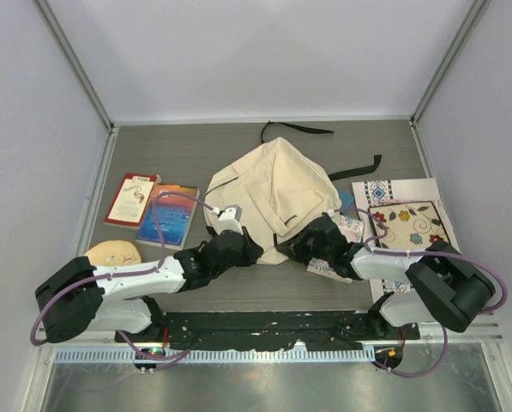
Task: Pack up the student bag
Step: Unzip the student bag at the center of the board.
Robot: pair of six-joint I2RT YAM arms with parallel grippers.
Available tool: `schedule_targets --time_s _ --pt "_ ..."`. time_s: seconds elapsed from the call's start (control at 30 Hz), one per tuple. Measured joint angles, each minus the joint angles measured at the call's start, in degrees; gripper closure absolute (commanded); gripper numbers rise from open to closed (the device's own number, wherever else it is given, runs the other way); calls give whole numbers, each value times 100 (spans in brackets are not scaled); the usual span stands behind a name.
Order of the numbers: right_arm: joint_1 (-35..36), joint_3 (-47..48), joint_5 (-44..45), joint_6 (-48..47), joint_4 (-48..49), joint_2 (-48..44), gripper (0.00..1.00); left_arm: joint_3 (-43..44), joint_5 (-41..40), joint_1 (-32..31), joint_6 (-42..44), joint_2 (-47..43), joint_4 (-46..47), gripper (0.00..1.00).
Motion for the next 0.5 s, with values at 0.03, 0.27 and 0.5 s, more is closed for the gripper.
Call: schedule_targets --time_s 0.03,0.27,0.5 --pt "0 11 48 -2 -17 0 96 0 24 0 -15 -4 -9 100" --pt "0 55 568 20 -479 -470 99 13 221 0 -111 -278 -186 100" --pt "0 192 883 -42 -870 -953 66 326 372 0 -83 -424 -890 100"
